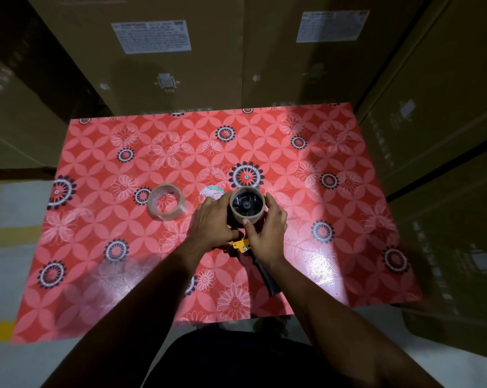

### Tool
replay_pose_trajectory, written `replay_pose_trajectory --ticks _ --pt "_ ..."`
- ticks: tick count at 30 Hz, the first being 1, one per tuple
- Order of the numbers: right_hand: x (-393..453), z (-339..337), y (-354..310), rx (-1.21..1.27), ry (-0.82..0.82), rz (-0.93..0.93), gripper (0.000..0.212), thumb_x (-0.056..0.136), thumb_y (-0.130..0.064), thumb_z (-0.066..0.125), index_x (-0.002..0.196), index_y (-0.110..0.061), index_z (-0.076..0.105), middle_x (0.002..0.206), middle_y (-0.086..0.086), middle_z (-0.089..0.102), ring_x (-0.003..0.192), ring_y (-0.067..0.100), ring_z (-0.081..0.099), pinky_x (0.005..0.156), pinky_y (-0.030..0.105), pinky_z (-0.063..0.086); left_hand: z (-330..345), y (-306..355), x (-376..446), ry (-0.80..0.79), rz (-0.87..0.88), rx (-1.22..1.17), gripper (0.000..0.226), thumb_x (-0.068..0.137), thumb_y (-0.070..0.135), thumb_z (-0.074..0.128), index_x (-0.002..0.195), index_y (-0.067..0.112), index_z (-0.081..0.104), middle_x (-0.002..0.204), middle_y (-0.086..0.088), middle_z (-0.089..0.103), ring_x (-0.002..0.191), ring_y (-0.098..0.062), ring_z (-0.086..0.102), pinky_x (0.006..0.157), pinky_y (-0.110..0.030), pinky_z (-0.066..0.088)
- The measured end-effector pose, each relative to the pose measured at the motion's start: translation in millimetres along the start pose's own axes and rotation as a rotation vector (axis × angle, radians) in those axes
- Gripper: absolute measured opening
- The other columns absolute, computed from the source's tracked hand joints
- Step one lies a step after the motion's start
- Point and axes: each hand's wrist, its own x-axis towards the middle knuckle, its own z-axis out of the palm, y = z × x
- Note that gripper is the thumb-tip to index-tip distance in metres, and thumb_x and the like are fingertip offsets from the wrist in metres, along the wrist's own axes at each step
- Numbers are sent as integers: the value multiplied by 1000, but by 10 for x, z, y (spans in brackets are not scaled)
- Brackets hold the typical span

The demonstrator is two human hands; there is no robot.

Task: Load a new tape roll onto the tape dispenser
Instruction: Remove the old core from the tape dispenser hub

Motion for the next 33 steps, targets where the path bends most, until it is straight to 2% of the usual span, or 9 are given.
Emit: replay_pose_trajectory --ticks 6,10,14,18,20,23,26,29,33 --pt "37 13 -72 -33 -20 6 95 66 -51 86 145 -25 40 138 -4 50 135 20 34 106 43 31 -60 103 11 -44 -6 146 54 66 48 54 116 27 54 100 0 61 97 -24 49 84 -40 46" --pt "47 33 -23 56 -5 -5 99 60 -48 92 142 -20 46 128 3 42 124 17 45 103 39 47 -75 98 -13 -10 -17 55 63 60 54 46 118 29 57 102 4 65 92 -18 42 83 -40 46" --pt "43 9 -12 62 18 -6 94 58 -38 95 136 -16 48 126 0 52 120 15 51 98 33 49 -49 62 0 -11 -45 29 61 63 45 64 121 32 51 105 3 65 100 -22 48 85 -42 47" --pt "49 43 -16 53 24 15 89 60 -38 94 131 -12 48 123 3 51 116 15 49 95 34 49 -6 39 6 -8 -45 5 88 62 44 69 142 42 34 111 3 65 106 -24 49 91 -45 47" --pt "47 44 -45 63 20 52 89 64 -43 92 133 -11 46 124 4 46 115 14 46 94 29 48 -18 55 0 -2 -23 32 88 65 42 69 146 41 33 114 4 64 107 -24 48 92 -44 45" --pt "24 36 -31 82 29 44 75 76 -38 86 135 -13 46 125 2 49 116 17 51 96 39 50 -35 63 3 -7 -16 83 76 68 36 75 138 33 43 116 3 64 106 -21 46 89 -41 44" --pt "0 28 -9 112 25 23 68 84 -32 77 141 -15 43 133 3 55 124 22 54 100 48 49 -23 49 0 -25 -52 79 85 63 41 78 138 34 39 112 2 64 107 -23 48 88 -42 46" --pt "15 44 -11 83 -25 -14 73 86 -44 68 145 -11 39 138 8 52 129 26 49 105 52 44 23 42 13 -32 -67 81 103 59 47 73 149 40 25 111 4 64 106 -25 49 87 -46 49" --pt "51 45 -54 82 -63 23 98 65 -56 83 142 -13 40 130 5 39 126 16 41 105 33 44 -18 66 17 -21 -28 116 80 67 35 59 144 34 37 110 3 65 103 -25 47 87 -44 47"
